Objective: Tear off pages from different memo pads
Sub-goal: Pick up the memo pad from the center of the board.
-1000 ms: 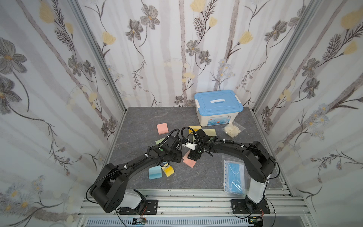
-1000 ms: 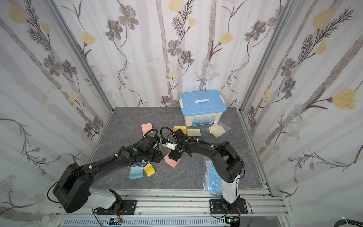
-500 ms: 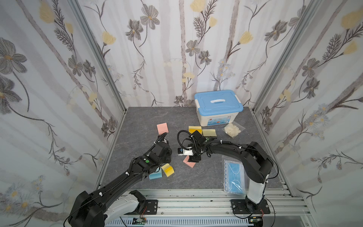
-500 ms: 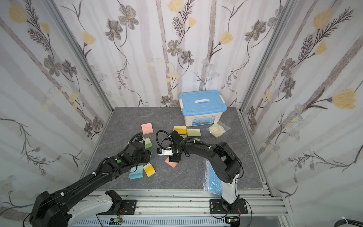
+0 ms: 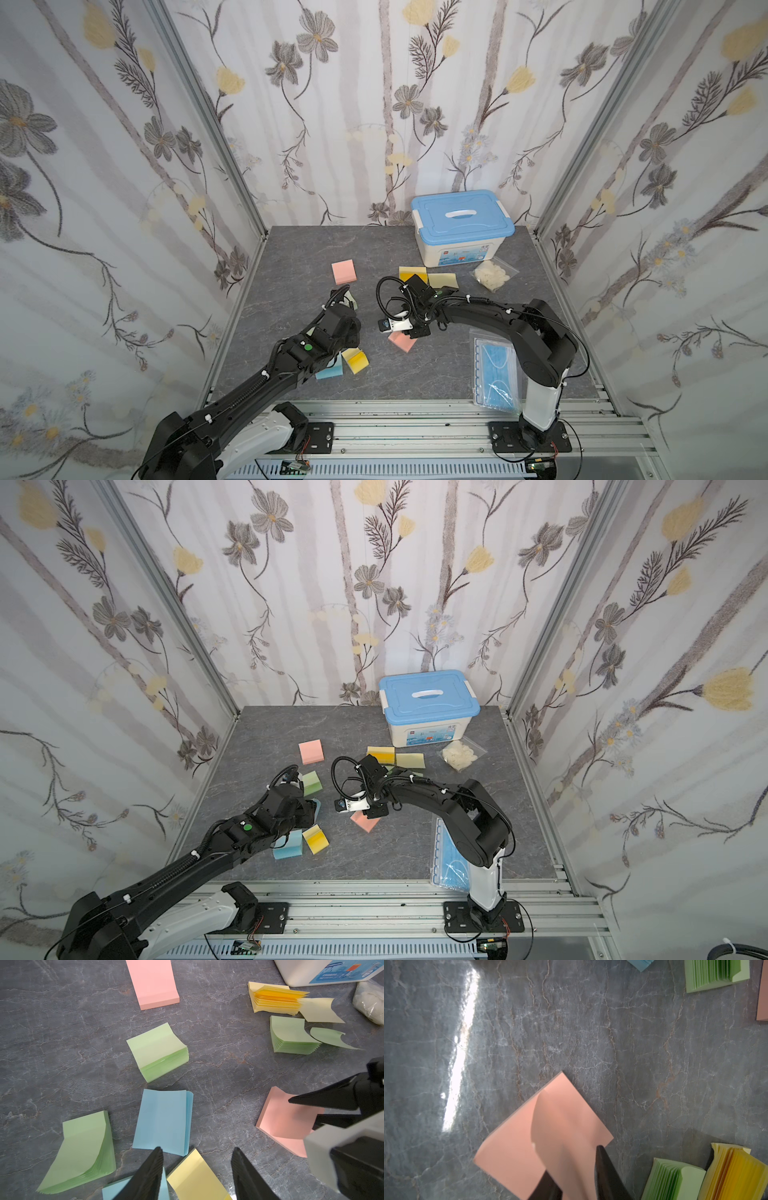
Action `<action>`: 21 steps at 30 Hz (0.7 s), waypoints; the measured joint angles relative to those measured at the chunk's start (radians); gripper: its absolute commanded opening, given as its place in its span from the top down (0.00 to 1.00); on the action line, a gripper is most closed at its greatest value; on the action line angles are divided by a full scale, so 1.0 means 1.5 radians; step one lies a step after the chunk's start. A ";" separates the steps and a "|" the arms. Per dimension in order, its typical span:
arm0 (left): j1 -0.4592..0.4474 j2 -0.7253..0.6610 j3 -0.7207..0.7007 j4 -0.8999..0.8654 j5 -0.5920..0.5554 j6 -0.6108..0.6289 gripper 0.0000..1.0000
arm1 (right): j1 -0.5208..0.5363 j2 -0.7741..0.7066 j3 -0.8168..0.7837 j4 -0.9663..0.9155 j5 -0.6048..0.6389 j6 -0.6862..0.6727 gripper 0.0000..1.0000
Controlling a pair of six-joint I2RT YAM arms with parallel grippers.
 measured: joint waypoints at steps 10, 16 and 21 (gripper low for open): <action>0.006 -0.013 -0.040 0.054 0.037 0.001 0.23 | -0.007 -0.064 0.025 -0.067 -0.044 0.018 1.00; 0.007 -0.032 -0.070 0.152 0.193 0.014 0.15 | -0.009 -0.211 -0.024 -0.064 -0.097 0.081 1.00; 0.005 -0.079 -0.109 0.234 0.313 0.019 0.10 | -0.009 -0.300 -0.058 -0.056 -0.157 0.119 1.00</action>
